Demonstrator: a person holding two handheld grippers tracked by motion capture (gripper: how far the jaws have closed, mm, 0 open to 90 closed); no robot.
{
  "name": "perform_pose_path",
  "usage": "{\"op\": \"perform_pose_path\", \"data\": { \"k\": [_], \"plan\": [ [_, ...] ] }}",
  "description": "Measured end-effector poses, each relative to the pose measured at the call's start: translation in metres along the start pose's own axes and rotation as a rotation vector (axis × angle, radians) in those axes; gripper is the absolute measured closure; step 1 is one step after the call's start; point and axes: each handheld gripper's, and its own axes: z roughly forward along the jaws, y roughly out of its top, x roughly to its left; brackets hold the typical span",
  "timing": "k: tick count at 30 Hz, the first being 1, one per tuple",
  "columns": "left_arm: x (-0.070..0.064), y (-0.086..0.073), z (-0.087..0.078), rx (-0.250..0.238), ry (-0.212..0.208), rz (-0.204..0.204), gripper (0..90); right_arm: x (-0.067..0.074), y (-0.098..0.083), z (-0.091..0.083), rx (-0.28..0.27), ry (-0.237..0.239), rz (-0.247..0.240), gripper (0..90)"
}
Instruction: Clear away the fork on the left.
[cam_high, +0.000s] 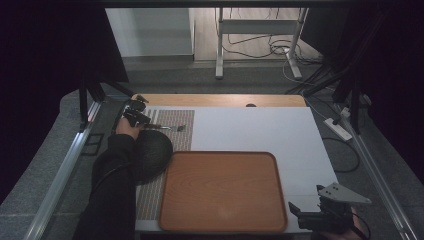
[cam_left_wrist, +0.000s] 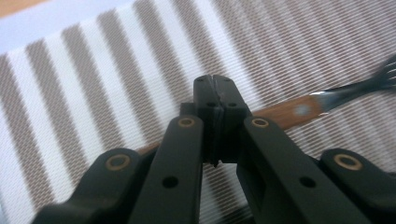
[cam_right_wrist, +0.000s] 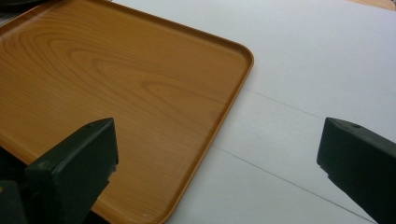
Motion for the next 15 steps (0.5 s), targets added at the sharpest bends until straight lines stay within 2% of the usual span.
{"op": "perform_pose_path", "data": {
  "k": [5,9,12,15],
  "plan": [
    [0.002,-0.009,-0.003,0.008,-0.023,0.013,88.5,0.0,0.0,0.0,0.001,-0.001,0.001,0.0],
    [0.0,-0.014,-0.009,0.052,-0.064,0.057,88.6,0.001,0.0,0.0,0.006,-0.003,-0.008,0.0],
    [-0.001,-0.015,-0.011,0.073,-0.086,0.064,88.6,0.002,0.0,0.0,0.008,-0.004,-0.006,0.0],
    [-0.001,-0.015,-0.01,0.08,-0.083,0.06,88.6,0.001,0.0,0.0,0.01,-0.004,-0.007,0.0]
  ]
}}
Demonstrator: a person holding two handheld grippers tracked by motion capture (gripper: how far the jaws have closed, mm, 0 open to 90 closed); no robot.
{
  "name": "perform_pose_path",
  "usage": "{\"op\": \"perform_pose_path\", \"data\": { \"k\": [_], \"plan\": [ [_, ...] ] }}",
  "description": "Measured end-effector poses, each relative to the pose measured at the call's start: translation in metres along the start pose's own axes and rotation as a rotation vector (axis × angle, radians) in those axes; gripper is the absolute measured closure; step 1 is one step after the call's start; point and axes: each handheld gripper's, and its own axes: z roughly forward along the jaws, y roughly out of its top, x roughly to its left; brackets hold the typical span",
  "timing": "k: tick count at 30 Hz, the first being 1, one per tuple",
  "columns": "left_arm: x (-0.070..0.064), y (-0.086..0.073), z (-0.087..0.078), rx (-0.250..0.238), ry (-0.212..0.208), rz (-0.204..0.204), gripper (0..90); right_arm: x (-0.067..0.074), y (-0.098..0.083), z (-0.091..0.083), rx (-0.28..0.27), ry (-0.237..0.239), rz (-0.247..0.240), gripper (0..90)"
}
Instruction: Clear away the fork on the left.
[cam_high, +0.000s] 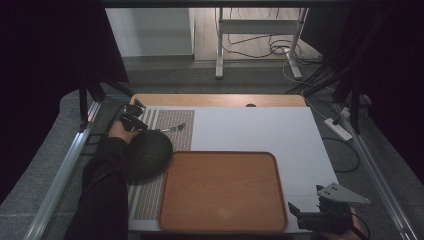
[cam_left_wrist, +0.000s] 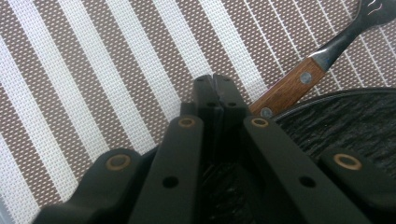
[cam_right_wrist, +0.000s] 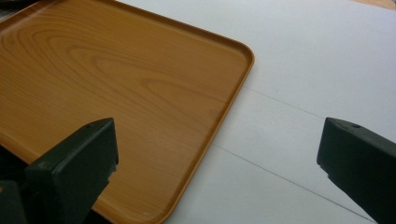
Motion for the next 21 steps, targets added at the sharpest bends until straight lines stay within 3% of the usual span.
{"op": "perform_pose_path", "data": {
  "k": [5,7,9,11,15,18,19,21],
  "plan": [
    [0.001,0.001,0.0,-0.003,0.0,0.007,88.3,0.0,0.0,0.0,-0.003,0.001,0.002,0.0],
    [0.004,0.002,-0.005,-0.042,0.005,-0.027,83.0,0.0,0.0,0.0,-0.003,0.002,0.002,0.0],
    [0.005,0.005,-0.008,-0.058,0.01,-0.033,71.6,0.0,0.0,0.0,-0.002,0.003,0.002,0.0],
    [0.004,0.006,-0.009,-0.068,0.013,-0.03,67.8,0.0,0.0,0.0,-0.002,0.003,0.002,0.0],
    [-0.001,0.014,-0.01,-0.088,-0.001,-0.01,42.2,0.0,0.0,0.0,-0.002,0.004,0.002,0.0],
    [-0.006,0.019,-0.005,-0.098,-0.047,-0.009,15.7,0.0,0.0,0.0,0.001,0.005,-0.003,0.0],
    [-0.008,0.021,-0.002,-0.097,-0.071,-0.003,15.7,0.0,0.0,0.0,0.001,0.005,-0.003,0.0],
    [-0.013,0.024,0.003,-0.078,-0.101,0.021,2.0,0.0,0.0,0.0,-0.002,0.005,-0.003,0.0]
  ]
}}
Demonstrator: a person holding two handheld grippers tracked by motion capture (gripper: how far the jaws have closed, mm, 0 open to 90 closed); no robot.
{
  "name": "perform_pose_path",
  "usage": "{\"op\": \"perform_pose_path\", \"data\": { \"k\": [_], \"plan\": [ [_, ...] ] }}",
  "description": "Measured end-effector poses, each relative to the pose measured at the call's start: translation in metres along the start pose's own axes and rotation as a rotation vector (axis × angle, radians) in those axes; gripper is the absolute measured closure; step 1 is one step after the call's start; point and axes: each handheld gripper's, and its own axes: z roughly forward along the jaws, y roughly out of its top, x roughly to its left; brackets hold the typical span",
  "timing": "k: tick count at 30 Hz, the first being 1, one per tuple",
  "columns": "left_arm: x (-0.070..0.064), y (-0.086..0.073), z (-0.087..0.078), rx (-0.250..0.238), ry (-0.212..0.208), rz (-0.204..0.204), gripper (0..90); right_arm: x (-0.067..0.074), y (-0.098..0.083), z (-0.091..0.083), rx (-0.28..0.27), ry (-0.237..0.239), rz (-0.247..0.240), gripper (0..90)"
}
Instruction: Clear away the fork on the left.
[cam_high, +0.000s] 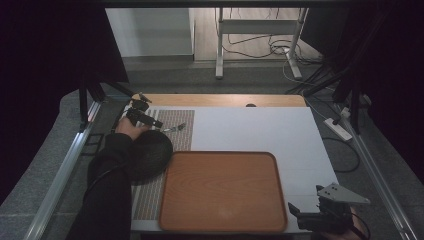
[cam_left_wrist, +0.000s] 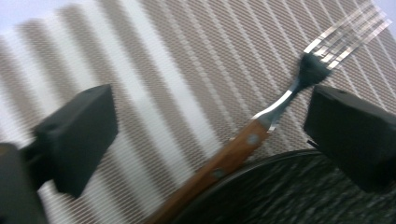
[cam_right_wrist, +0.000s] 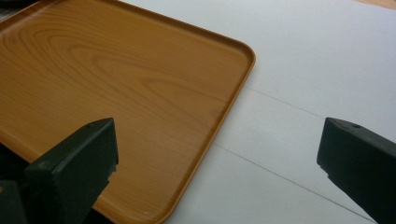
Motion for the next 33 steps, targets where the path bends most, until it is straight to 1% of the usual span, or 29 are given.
{"op": "perform_pose_path", "data": {
  "k": [1,2,3,6,8,11,12,14,15,16,17,18,19,20,21,22,23,24,25,26,27,28,29,31,32,33],
  "plan": [
    [-0.002,0.001,0.003,0.006,-0.015,0.01,0.0,0.0,0.0,0.0,0.0,0.0,0.001,0.0],
    [-0.004,0.002,0.006,0.016,-0.024,0.022,0.0,0.0,0.0,0.0,0.0,0.0,0.001,0.0],
    [-0.007,0.004,0.009,0.023,-0.022,0.029,0.0,0.0,0.0,0.0,0.0,0.001,0.002,0.0],
    [-0.012,0.008,0.017,0.056,0.01,0.04,0.0,0.0,0.0,0.0,-0.001,0.001,0.001,0.0],
    [-0.015,0.01,0.022,0.098,0.019,0.072,0.0,0.0,0.0,0.0,-0.002,0.001,0.0,0.0],
    [-0.018,0.011,0.027,0.136,0.056,0.1,0.0,0.0,0.0,0.0,-0.002,0.002,-0.001,0.0],
    [-0.018,0.011,0.027,0.137,0.082,0.118,1.1,0.0,0.0,0.0,-0.002,0.003,-0.001,0.0],
    [-0.017,0.011,0.026,0.133,0.081,0.118,4.3,0.0,0.0,0.0,-0.002,0.003,-0.003,0.0],
    [-0.016,0.011,0.025,0.129,0.081,0.118,4.3,0.0,0.0,0.0,-0.002,0.003,-0.003,0.0],
    [-0.014,0.01,0.023,0.121,0.079,0.12,10.8,0.0,0.0,0.0,-0.001,0.002,-0.005,0.0],
    [-0.012,0.009,0.021,0.116,0.079,0.12,10.8,0.0,0.0,0.0,-0.001,0.002,-0.005,0.0],
    [-0.01,0.008,0.019,0.109,0.078,0.118,15.2,0.0,0.0,0.0,0.0,0.002,-0.005,0.0],
    [-0.006,0.005,0.015,0.095,0.076,0.114,24.8,0.0,0.0,0.0,0.0,0.003,-0.006,0.0],
    [-0.006,0.005,0.015,0.095,0.076,0.114,29.7,0.0,0.0,0.0,0.001,0.003,-0.006,0.0],
    [-0.004,0.004,0.014,0.087,0.075,0.116,29.7,0.0,0.0,0.0,0.001,0.003,-0.006,0.0],
    [-0.001,0.003,0.012,0.082,0.074,0.115,34.0,0.0,0.0,0.0,0.002,0.003,-0.005,0.0],
    [0.001,0.002,0.01,0.076,0.074,0.107,45.2,0.0,0.0,0.0,0.002,0.003,-0.005,0.0],
    [0.003,0.0,0.009,0.07,0.074,0.1,51.8,0.0,0.0,0.0,0.002,0.004,-0.005,0.0],
    [0.006,-0.001,0.008,0.063,0.07,0.095,57.8,0.0,0.0,0.0,0.002,0.003,-0.006,0.0],
    [0.008,-0.003,0.006,0.059,0.065,0.093,60.0,0.0,0.0,0.0,0.002,0.002,-0.005,0.0],
    [0.01,-0.004,0.006,0.055,0.062,0.101,61.9,0.0,0.0,0.0,0.002,0.002,-0.006,0.0],
    [0.012,-0.007,0.004,0.05,0.063,0.126,64.7,0.0,0.0,0.0,0.003,0.004,-0.005,0.0],
    [0.012,-0.007,0.004,0.05,0.063,0.126,66.3,0.0,0.0,0.0,0.001,0.004,-0.003,0.0],
    [0.014,-0.01,0.003,0.043,0.058,0.149,67.9,0.0,0.0,0.0,0.001,0.005,-0.002,0.0],
    [0.015,-0.012,0.002,0.039,0.056,0.176,73.7,0.0,0.0,0.0,0.002,0.005,-0.001,0.0],
    [0.015,-0.012,0.002,0.039,0.056,0.176,77.1,0.0,0.0,0.0,0.002,0.005,-0.001,0.0]
  ]
}}
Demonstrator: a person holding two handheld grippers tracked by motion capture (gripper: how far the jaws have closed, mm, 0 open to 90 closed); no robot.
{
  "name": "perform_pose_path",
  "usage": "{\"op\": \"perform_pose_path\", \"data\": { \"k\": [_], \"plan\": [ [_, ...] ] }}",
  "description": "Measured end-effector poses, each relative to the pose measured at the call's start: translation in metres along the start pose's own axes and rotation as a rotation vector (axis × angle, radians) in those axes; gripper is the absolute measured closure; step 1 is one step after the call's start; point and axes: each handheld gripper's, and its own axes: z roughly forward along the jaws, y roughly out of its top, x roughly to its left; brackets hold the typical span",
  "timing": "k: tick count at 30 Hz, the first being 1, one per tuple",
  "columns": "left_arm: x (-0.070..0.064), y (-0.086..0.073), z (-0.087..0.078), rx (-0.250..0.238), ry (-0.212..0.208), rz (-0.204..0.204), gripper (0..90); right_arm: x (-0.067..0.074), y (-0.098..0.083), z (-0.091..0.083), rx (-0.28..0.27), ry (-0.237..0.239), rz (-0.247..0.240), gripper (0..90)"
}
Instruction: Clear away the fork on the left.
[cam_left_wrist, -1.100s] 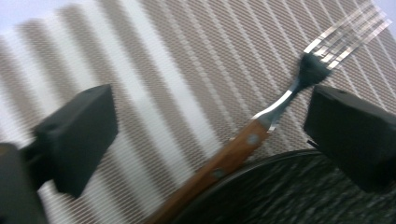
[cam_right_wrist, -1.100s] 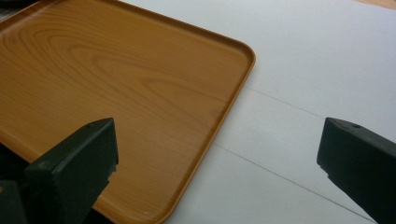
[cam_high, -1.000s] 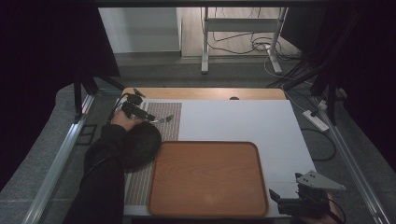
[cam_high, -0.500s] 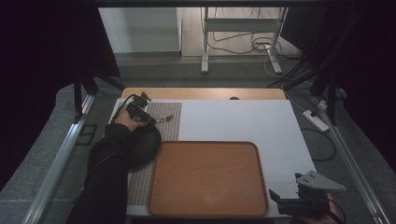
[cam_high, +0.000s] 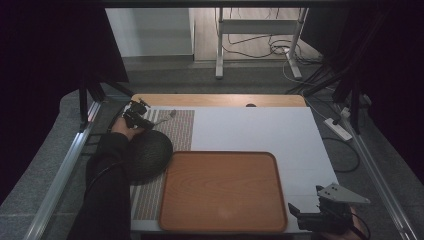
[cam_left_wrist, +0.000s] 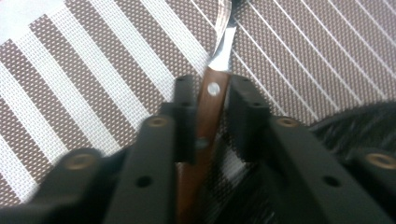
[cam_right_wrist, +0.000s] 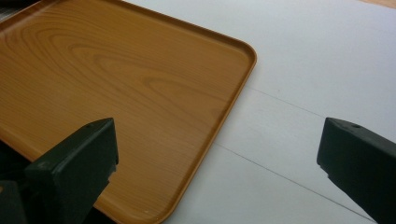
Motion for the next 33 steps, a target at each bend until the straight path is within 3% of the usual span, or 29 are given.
{"op": "perform_pose_path", "data": {
  "k": [5,8,13,18,24,26,33],
  "plan": [
    [0.0,-0.003,-0.001,-0.006,0.007,0.015,77.7,0.0,0.0,0.0,0.001,0.0,0.001,0.0],
    [0.0,-0.003,-0.002,0.003,0.054,0.026,77.8,0.0,0.0,0.0,0.002,-0.001,0.003,0.0],
    [0.007,-0.009,-0.01,-0.005,0.123,-0.01,77.9,0.0,0.0,0.0,0.002,-0.001,0.004,0.0],
    [0.016,-0.016,-0.021,-0.018,0.155,-0.059,77.8,0.0,0.0,0.0,0.003,-0.001,0.004,0.0],
    [0.021,-0.025,-0.037,-0.037,0.146,-0.102,77.8,0.0,0.0,0.0,0.005,-0.002,0.005,0.0],
    [0.019,-0.027,-0.041,-0.049,0.117,-0.116,77.8,0.0,0.0,0.0,0.005,-0.002,0.003,0.0],
    [0.002,-0.033,-0.049,-0.053,0.057,-0.101,77.7,0.001,0.0,0.0,0.005,-0.006,-0.002,0.0]
  ]
}}
